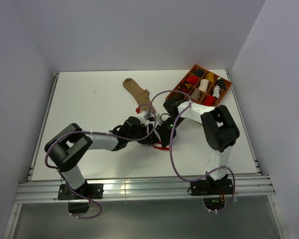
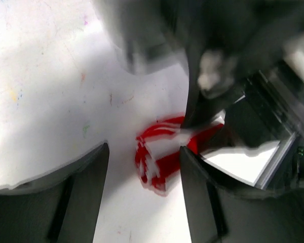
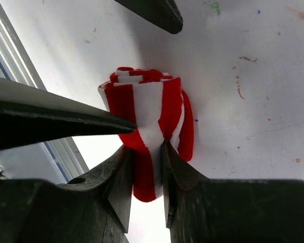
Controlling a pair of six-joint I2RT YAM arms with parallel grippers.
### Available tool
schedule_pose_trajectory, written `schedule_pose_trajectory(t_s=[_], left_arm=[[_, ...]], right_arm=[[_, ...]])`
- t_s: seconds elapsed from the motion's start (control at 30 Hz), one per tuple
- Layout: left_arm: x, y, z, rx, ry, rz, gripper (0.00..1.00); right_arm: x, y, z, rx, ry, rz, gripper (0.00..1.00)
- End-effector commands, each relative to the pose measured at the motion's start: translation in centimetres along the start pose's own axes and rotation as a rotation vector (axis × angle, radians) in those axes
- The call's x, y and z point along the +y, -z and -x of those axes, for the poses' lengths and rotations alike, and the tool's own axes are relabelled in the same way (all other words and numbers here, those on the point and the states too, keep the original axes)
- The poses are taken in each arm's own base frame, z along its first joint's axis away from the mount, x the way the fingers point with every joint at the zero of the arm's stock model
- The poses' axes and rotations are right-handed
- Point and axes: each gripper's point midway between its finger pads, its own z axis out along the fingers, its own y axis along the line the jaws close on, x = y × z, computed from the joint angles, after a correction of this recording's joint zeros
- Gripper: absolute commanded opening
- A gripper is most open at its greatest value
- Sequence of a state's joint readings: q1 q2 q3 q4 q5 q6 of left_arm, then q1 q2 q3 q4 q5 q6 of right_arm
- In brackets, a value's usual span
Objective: Roll the socks
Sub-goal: Roll the sock at the center of the board.
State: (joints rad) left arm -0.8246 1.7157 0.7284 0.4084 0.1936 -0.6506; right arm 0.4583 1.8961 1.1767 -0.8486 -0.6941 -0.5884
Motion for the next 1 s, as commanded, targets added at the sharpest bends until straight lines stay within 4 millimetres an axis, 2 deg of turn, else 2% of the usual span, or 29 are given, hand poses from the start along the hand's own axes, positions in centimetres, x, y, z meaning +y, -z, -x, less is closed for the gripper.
schedule_pose_trajectory(t_s=[0.0, 0.27, 0.6, 0.77, 0.97], left_arm=[[-0.2, 1.4, -2.9, 0.068, 0.011, -0.024, 0.63], [-0.9, 2.0, -2.1, 0.001, 0.044, -0.089, 0.61], [-1.7, 1.1, -0.9, -0.039, 0.053, -0.120, 0.60], [-2.3, 1.3, -1.3, -0.020, 0.046, -0.165, 0.61], [-1.9, 0.6, -1.8, 0.003, 0.058, -0.154, 0.60]], right_arm=[[-4.3, -0.7, -1.6, 0.087, 0.026, -0.156, 0.15], [-4.3, -0.6, -1.7, 0.091, 0.018, -0.157, 0.14], [-4.3, -0.6, -1.8, 0.098, 0.017, -0.155, 0.14], [-4.3, -0.6, -1.7, 0.096, 0.012, -0.158, 0.15], [-4.3, -0.7, -1.8, 0.101, 0.009, -0.153, 0.14]])
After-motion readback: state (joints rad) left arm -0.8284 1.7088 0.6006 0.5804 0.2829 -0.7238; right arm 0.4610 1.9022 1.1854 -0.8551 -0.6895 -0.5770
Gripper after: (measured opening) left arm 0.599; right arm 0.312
